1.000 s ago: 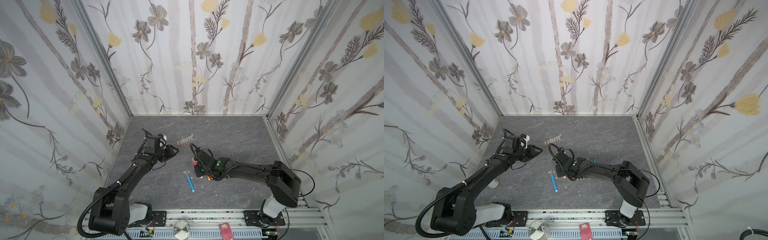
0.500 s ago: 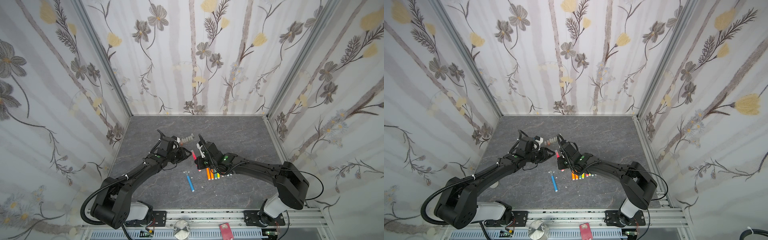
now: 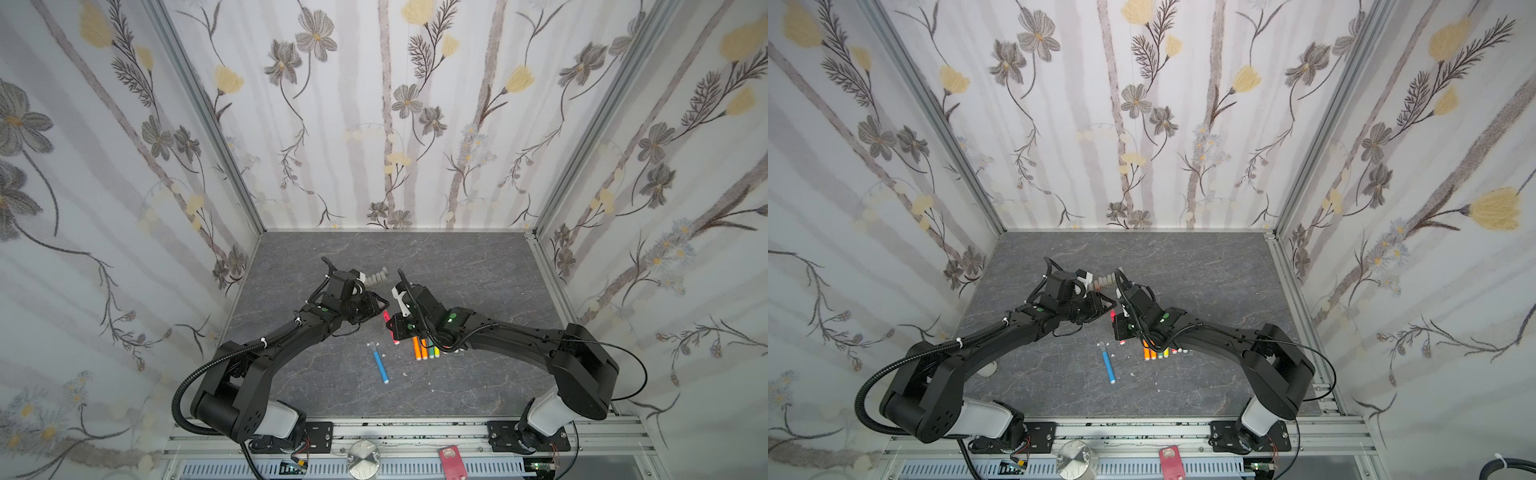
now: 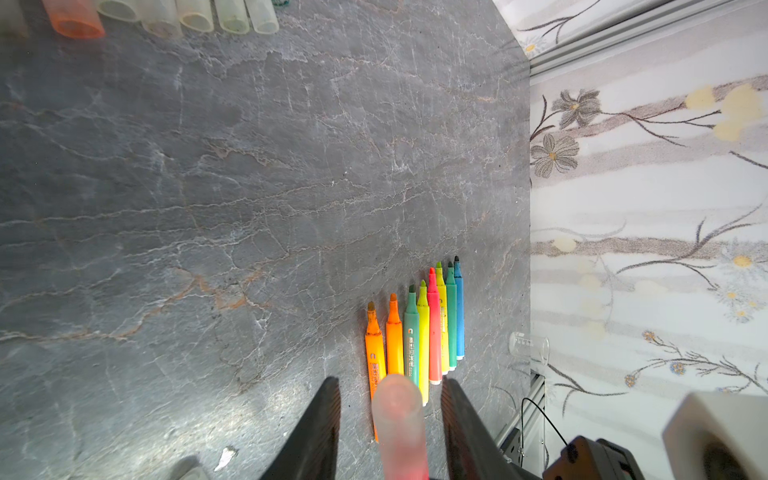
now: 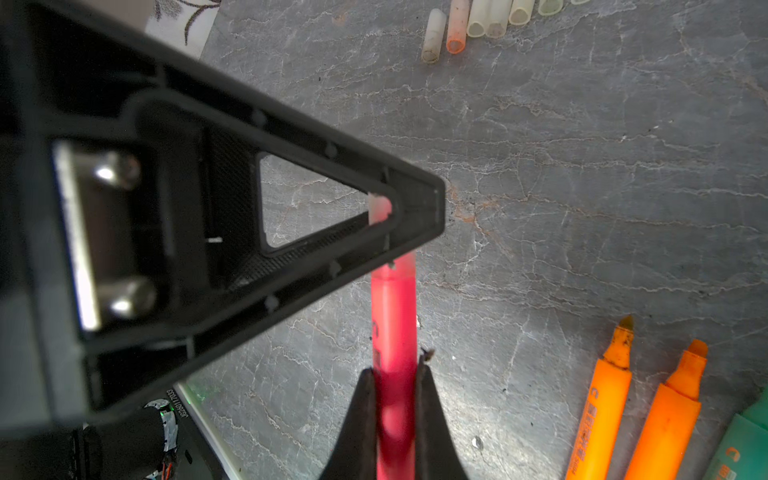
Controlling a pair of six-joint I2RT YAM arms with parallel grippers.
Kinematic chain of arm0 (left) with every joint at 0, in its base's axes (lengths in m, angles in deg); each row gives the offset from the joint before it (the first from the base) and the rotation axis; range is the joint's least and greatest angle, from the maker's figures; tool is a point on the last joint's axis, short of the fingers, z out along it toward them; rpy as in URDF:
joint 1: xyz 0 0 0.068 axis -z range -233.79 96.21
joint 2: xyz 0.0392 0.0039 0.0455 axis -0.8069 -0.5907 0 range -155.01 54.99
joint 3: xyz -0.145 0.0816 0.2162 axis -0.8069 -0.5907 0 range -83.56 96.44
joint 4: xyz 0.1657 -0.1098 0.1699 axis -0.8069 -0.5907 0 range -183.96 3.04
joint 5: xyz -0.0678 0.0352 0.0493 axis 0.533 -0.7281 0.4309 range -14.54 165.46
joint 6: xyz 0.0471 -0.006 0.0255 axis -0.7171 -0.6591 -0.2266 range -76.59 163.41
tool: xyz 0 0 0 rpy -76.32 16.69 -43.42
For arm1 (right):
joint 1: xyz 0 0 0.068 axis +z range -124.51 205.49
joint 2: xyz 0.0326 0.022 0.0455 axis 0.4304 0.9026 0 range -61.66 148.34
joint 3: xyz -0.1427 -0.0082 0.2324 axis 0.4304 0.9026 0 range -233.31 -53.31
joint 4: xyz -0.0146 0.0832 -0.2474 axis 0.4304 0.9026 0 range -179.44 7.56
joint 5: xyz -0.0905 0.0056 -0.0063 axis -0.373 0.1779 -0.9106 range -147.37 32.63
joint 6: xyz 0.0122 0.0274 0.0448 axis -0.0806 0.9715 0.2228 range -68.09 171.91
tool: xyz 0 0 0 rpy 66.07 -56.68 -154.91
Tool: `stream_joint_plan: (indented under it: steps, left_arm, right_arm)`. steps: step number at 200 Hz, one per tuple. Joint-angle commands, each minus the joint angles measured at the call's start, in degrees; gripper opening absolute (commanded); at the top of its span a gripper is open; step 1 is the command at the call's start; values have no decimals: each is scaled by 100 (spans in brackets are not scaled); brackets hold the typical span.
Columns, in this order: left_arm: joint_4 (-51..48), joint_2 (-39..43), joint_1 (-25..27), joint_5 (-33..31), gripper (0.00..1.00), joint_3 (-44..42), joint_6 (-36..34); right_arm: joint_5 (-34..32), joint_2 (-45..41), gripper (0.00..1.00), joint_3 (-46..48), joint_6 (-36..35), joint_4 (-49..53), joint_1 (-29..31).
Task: Open the pen caps
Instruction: 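Grip the pink marker's clear cap with the left gripper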
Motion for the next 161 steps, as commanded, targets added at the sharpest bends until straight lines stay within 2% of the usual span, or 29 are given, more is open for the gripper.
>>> stream_joint_plan:
  steps: [1, 50, 96, 117, 148, 161]
  left_arm:
    - [271, -40, 43, -15, 36, 51, 85]
    - [380, -58, 81, 38, 17, 34, 158]
    - [386, -101, 79, 47, 10, 52, 163]
    - [390, -120, 79, 39, 10, 51, 158]
    - [354, -136, 77, -38, 20, 91, 130]
    - [345, -146, 79, -49, 21, 109, 130]
  right_arm:
    - [89, -8, 0, 9, 38, -214, -6]
    - [95, 7, 0, 41, 48, -258, -5]
    - [97, -25, 0, 53, 40, -260, -24]
    - [97, -42, 0, 82, 40, -262, -27]
    - [100, -53, 0, 112, 45, -273, -28]
    - [105, -52, 0, 123, 41, -279, -33]
